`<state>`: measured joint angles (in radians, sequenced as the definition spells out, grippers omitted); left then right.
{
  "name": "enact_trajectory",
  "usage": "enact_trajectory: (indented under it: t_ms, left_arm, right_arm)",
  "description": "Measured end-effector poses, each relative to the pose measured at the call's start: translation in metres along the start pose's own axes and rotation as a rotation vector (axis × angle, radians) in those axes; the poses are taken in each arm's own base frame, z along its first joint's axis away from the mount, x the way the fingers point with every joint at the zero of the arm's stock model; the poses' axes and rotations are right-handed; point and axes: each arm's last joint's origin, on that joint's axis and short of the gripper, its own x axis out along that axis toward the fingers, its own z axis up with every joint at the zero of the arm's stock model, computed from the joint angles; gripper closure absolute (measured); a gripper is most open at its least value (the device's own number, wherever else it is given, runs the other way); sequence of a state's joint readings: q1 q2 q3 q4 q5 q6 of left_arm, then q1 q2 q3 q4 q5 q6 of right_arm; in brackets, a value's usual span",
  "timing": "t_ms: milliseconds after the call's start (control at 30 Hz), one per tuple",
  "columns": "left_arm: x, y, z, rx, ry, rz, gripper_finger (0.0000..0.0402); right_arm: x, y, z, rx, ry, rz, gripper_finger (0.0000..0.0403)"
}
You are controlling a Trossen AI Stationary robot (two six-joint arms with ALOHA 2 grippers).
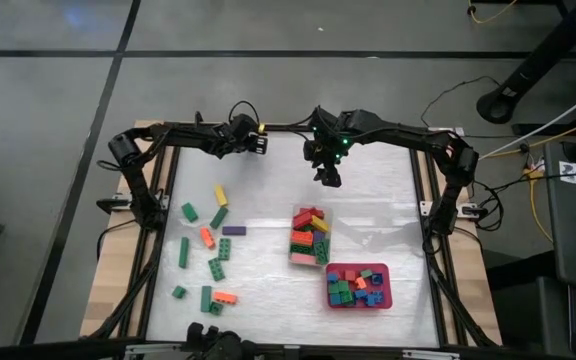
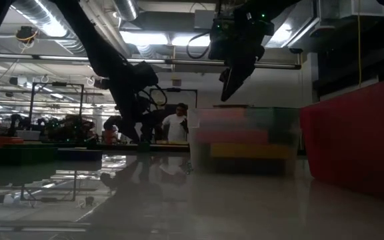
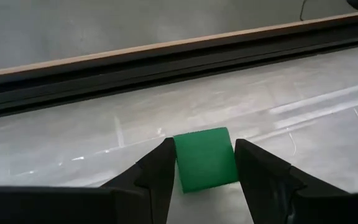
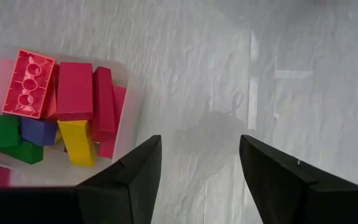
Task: Sort blocks by size
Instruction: Put the green square block into the red bin
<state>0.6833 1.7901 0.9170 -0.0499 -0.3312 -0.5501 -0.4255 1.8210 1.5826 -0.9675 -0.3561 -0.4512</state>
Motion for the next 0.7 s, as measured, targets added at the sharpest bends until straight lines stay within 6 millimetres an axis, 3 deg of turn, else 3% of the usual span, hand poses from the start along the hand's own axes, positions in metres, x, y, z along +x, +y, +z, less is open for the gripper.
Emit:
enact_trajectory:
  t_ms: [167, 400, 500, 700]
  left_arm:
    - [0.008, 0.002, -0.009, 0.029, 0.045, 0.024, 0.0249]
    - [0.009, 0.001, -0.007, 0.124, 0.019, 0.012, 0.0249]
    - [0.009, 0.0, -0.006, 0.166, 0.007, 0.003, 0.0267]
    - [0.001, -0.01, -0.004, 0.186, 0.039, -0.172, 0.0284]
  right_arm:
    - [0.0, 0.0, 0.0, 0.0, 0.0, 0.001, 0.0189]
    - [0.0, 0.0, 0.0, 0.001, 0.002, 0.002, 0.0189]
    - [0.0, 0.0, -0.001, 0.003, 0.012, 0.003, 0.0189]
    - [-0.005, -0.007, -0.012, 0.026, 0.069, 0.009, 0.0189]
